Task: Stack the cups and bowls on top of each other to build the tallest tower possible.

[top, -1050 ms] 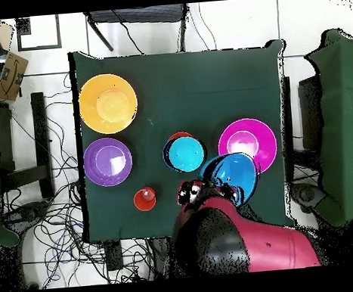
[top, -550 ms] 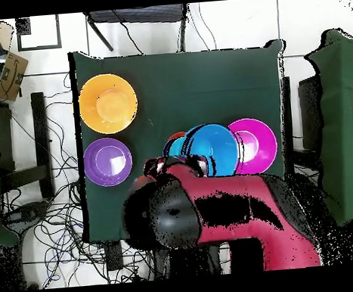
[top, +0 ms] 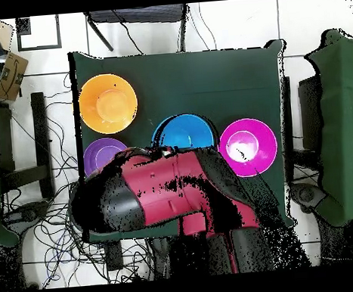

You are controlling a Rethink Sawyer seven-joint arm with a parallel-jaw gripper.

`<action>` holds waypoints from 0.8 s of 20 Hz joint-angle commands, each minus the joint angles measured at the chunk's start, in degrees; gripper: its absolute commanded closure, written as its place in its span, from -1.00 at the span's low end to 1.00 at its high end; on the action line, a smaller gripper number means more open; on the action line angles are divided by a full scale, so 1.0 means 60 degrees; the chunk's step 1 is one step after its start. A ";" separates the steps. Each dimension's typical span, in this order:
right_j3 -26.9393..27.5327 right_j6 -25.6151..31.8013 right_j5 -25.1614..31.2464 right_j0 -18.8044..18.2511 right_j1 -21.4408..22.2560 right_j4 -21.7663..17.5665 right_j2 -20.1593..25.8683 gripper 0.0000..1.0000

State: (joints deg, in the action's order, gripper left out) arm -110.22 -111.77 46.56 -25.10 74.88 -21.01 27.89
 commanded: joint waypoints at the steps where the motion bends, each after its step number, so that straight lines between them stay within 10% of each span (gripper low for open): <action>1: 0.0125 -0.1664 0.0761 0.0544 -0.1113 -0.1107 -0.0807 1.00; 16: 0.0134 -0.2636 0.0210 0.1674 -0.1902 -0.2327 -0.2320 1.00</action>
State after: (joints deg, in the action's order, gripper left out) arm -109.92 -115.92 46.54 -17.08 66.87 -28.03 19.33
